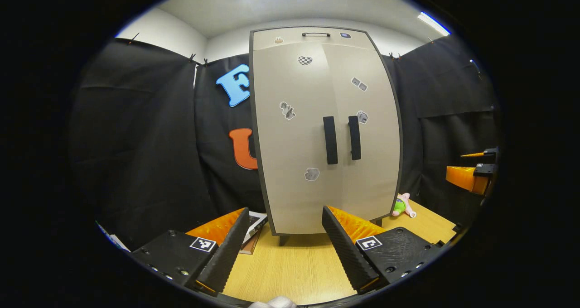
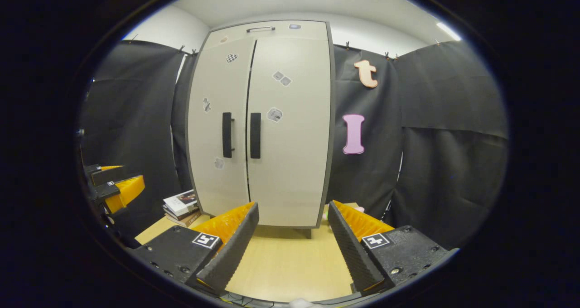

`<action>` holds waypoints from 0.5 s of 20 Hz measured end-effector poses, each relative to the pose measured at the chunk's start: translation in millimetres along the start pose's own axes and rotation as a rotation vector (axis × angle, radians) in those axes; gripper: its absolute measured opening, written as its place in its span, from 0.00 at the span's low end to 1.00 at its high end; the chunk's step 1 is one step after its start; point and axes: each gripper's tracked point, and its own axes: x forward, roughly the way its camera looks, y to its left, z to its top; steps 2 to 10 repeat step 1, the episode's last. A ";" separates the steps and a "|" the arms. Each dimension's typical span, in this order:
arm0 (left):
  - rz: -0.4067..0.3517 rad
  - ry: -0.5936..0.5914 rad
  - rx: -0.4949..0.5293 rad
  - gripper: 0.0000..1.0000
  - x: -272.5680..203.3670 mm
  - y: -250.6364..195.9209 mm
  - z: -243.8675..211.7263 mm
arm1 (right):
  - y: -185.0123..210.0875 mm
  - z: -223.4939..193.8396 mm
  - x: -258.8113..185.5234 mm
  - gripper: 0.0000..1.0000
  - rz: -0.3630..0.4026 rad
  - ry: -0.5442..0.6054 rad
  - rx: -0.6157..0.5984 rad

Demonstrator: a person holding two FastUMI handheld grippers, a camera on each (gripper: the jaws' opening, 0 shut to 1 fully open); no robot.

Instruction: Grab one shoe with the right hand and put it into the shoe cabinet, grab the other shoe with the left hand and put it into the shoe cabinet; then close the right door with the right hand and the left door with the left hand.

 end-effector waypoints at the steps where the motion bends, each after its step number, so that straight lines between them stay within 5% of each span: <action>1: 0.003 -0.002 -0.001 0.96 -0.7 1.5 0.1 | 0.4 -0.1 0.1 0.99 0.000 0.000 0.000; 10: 0.003 -0.002 -0.001 0.96 -0.7 1.5 0.1 | 0.4 -0.1 0.1 0.99 0.000 0.000 0.000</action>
